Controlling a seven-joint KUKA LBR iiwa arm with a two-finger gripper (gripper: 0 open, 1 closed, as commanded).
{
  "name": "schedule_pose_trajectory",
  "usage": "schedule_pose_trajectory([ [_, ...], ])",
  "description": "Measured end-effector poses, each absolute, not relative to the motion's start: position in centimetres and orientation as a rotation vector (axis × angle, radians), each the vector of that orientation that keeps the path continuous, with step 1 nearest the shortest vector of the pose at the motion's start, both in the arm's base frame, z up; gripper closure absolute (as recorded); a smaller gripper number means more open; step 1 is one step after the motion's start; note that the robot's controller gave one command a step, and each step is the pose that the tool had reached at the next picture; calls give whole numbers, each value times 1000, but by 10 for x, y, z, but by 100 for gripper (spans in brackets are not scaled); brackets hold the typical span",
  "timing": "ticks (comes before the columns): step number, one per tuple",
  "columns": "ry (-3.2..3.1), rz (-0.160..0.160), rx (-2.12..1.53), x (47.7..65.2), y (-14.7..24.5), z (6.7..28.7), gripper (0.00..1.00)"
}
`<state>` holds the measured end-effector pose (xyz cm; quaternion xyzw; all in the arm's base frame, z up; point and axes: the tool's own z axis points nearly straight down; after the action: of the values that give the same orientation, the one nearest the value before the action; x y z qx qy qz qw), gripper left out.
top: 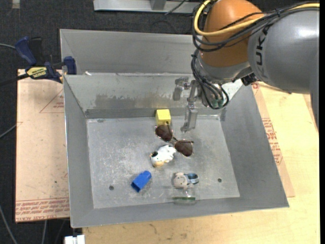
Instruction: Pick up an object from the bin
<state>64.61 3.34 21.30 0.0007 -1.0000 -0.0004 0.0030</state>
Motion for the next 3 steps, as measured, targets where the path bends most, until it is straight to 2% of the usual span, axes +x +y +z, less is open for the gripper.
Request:
schedule_pose_trajectory([
  [1, -3144, -2, 1, 648, 33, 218, 0],
  [2, -3135, -1, 256, 635, 34, 175, 0],
  [3, -3029, -2, 836, 603, 43, 152, 0],
])
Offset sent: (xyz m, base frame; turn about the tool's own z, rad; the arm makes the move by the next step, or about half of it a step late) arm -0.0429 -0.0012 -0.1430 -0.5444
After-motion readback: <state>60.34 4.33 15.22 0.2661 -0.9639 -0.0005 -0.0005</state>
